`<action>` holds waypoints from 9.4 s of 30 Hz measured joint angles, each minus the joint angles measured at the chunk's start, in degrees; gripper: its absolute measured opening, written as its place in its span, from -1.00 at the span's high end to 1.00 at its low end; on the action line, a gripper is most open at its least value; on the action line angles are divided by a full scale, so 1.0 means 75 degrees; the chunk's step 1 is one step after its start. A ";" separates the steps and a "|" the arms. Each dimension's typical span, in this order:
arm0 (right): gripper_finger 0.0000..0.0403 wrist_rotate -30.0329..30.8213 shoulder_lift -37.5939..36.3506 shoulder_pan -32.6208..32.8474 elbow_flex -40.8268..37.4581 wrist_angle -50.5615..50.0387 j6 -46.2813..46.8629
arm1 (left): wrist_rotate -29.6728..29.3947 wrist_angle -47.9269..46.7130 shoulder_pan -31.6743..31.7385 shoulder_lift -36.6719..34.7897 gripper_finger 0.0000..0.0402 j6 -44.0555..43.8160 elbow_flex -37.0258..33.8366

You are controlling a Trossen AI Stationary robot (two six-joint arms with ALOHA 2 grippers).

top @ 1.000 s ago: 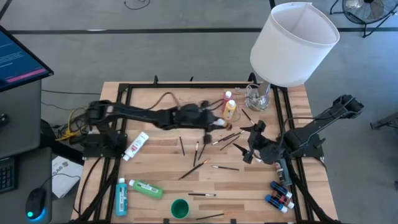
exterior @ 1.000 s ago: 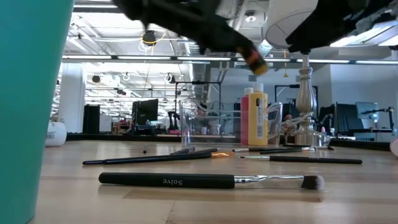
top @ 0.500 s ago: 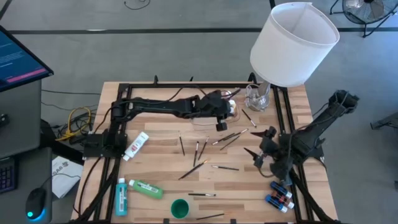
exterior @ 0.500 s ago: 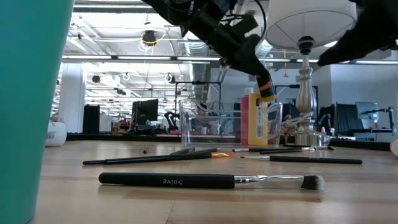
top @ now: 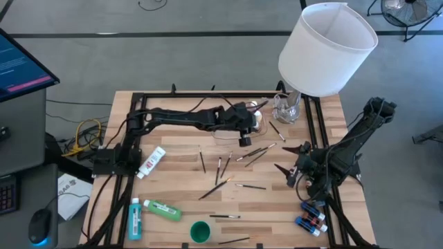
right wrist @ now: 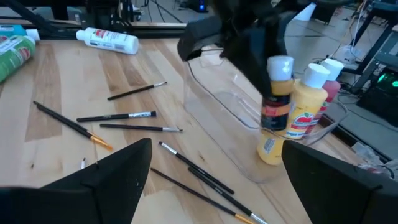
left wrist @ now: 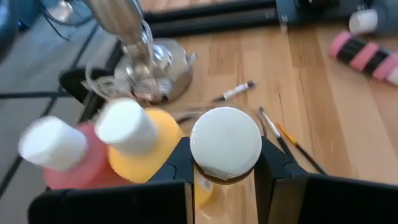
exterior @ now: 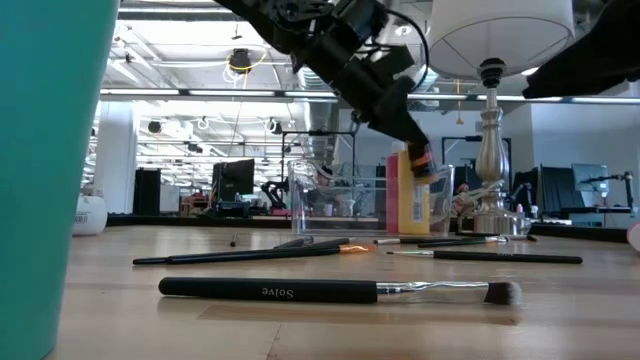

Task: Pick & Place Paint Supplies
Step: Put the small yellow paint bottle into the transparent bin, then adjust big red paint bottle in the transparent bin, then put the silver paintbrush into the green cup

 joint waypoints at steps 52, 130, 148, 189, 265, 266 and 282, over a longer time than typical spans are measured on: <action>-0.72 0.0455 0.0005 0.0000 0.0003 -0.0148 -0.0073 | -0.0668 0.0505 -0.0017 0.0658 0.80 -0.1521 0.0001; -0.73 0.0361 0.0352 0.0015 -0.0003 0.0011 0.0088 | -0.1825 -0.0781 -0.0367 0.0613 0.47 -0.1136 0.0672; -0.72 0.0335 0.0352 0.0015 -0.0003 0.0055 0.0203 | -0.1262 -0.1235 0.0550 0.0349 0.99 -0.1832 -0.0326; -0.73 0.0338 0.0349 0.0015 0.0000 0.0114 0.0198 | -0.0528 -0.0083 0.1061 0.0725 1.00 -0.1541 -0.0523; -0.72 -0.1214 0.0392 -0.3362 0.0003 0.3419 -0.0863 | 0.2418 0.8120 -0.1127 -0.6971 0.99 -0.2605 -0.8397; -0.72 -0.1267 0.0392 -0.3413 0.0003 0.3340 -0.0863 | 0.2415 0.8115 -0.1131 -0.6971 0.99 -0.2605 -0.8394; -0.72 -0.2356 0.1055 -0.4537 0.0000 -0.0460 0.2703 | 0.2404 0.8082 -0.1131 -0.6969 0.99 -0.2605 -0.8395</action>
